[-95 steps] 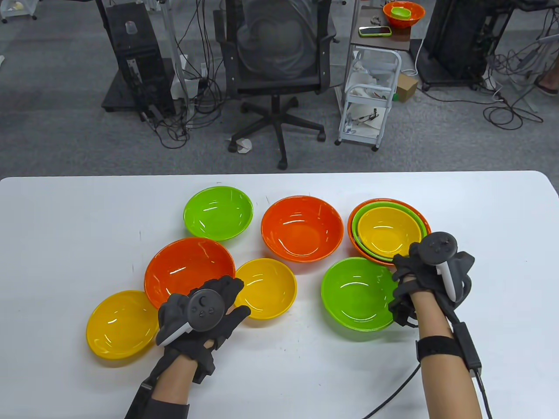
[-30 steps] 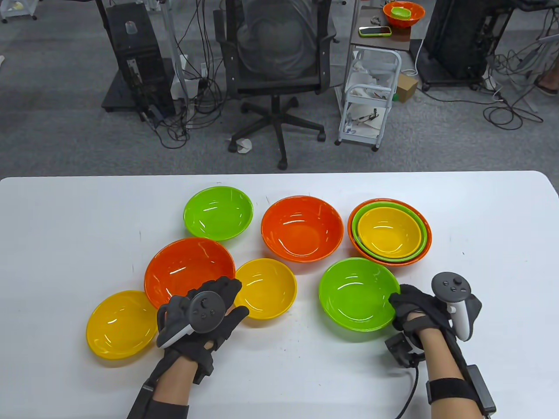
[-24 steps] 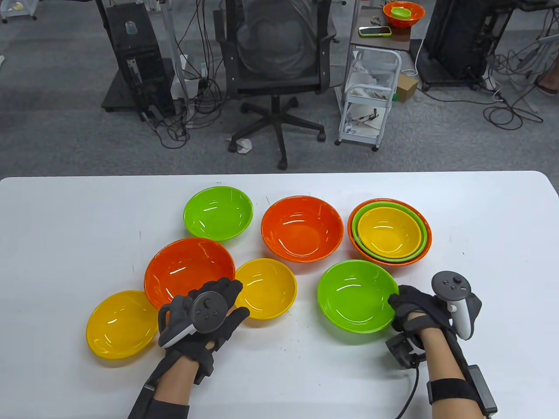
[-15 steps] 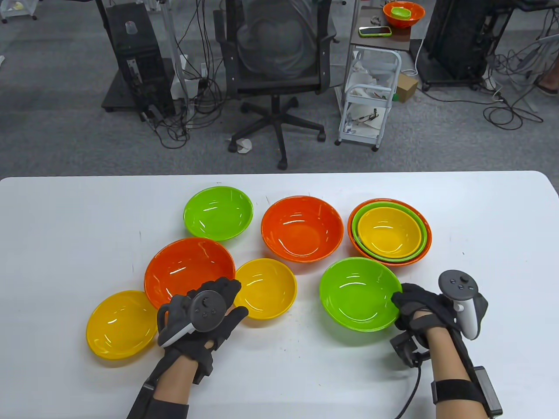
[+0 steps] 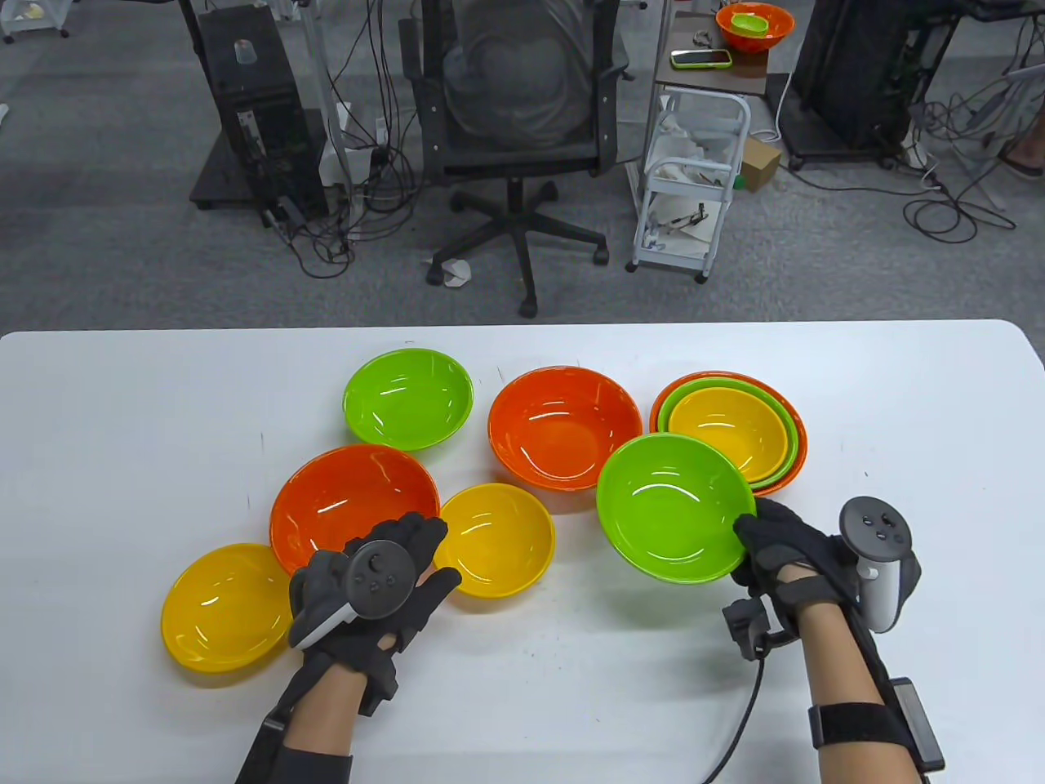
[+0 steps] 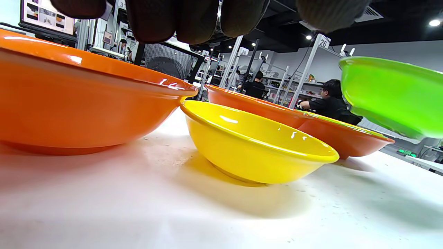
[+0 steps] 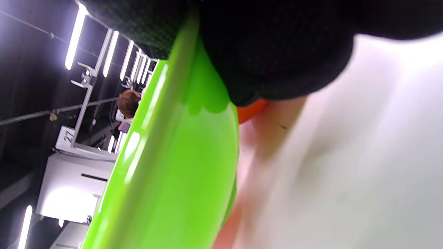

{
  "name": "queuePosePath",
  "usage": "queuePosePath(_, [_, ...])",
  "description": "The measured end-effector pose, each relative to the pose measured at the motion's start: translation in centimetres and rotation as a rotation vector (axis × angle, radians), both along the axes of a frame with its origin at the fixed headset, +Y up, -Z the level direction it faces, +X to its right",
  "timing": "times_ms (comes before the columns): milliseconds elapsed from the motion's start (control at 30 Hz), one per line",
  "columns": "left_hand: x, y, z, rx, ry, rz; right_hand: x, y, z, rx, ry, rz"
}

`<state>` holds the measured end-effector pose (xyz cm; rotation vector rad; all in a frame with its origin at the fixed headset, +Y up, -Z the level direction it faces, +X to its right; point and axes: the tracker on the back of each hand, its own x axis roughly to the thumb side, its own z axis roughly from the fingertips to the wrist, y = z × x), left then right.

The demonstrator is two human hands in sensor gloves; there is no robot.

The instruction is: Nest bowls by size, largest on bottom, smallest on top

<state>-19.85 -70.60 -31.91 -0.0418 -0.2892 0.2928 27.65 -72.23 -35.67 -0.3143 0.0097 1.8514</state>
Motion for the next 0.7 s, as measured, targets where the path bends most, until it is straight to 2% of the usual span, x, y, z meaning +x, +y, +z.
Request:
queuePosePath(300, [-0.6,-0.1,-0.1,-0.007,0.007,0.032,-4.4,2.7,-3.6,0.082,-0.108,0.026])
queuePosePath(467, [-0.5,0.0,-0.1,-0.003,0.0,0.043,-7.0,2.9,-5.7,0.068,-0.14,0.054])
queuePosePath(700, [-0.4,0.0,-0.2,-0.005,-0.003,0.049,-10.1,1.8,-7.8,0.011,-0.217,0.097])
